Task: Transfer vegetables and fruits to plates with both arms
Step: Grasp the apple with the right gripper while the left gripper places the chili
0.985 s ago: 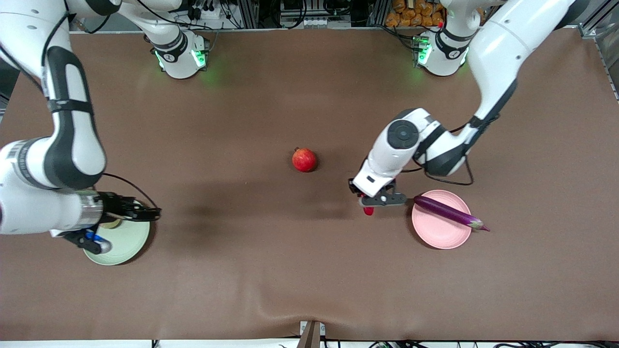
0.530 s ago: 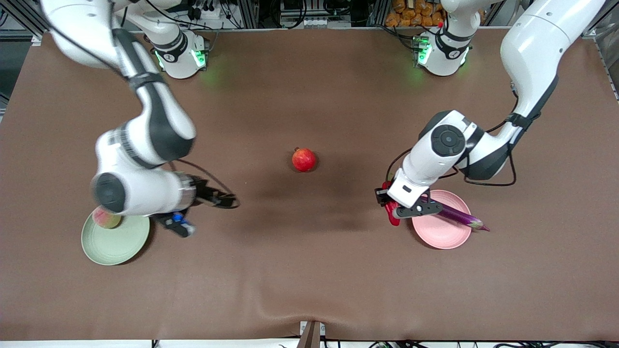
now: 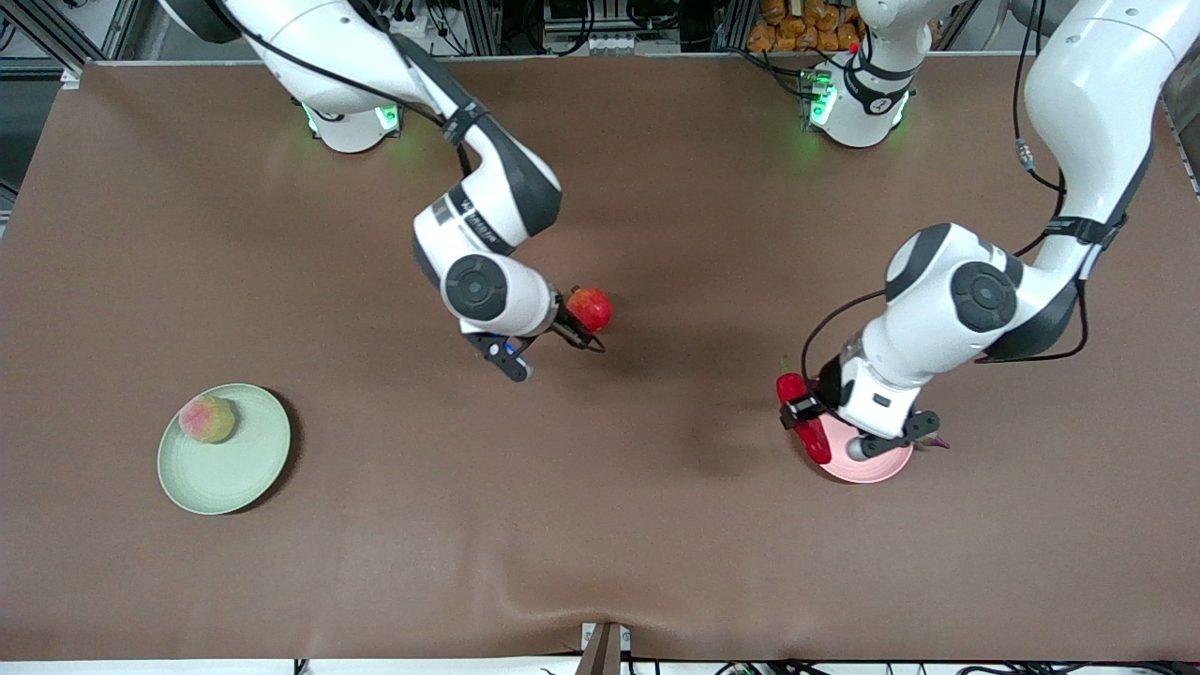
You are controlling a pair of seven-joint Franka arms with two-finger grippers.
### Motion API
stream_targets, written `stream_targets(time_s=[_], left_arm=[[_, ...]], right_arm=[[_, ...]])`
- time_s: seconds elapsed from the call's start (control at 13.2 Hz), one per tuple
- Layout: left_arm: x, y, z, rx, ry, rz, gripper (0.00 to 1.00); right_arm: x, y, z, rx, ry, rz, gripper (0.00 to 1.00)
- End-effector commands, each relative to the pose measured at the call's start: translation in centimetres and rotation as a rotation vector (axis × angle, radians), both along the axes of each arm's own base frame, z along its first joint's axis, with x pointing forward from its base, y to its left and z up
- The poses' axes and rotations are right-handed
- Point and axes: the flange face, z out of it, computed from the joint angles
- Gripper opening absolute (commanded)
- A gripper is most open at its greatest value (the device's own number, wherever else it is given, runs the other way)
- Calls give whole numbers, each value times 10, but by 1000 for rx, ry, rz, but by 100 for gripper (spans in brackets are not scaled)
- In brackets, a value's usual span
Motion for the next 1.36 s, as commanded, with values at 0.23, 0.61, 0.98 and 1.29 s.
stream_targets(time_s=[0.23,0.61,0.98,1.29], left_arm=[[30,58,17,-1,30,285,0],[53,112,-11,53,27,360,0],[63,95,-45,33,92,566,0],[59,80,-74,37,143,621,0]], right_arm=[[-12,26,-46,-10,-26,-76,100],[-19,29,-73,-51,-31,-40,100],[-29,40,-86,-68,-42,-16,93],[-16,27,-74,-74,-36,-14,0]])
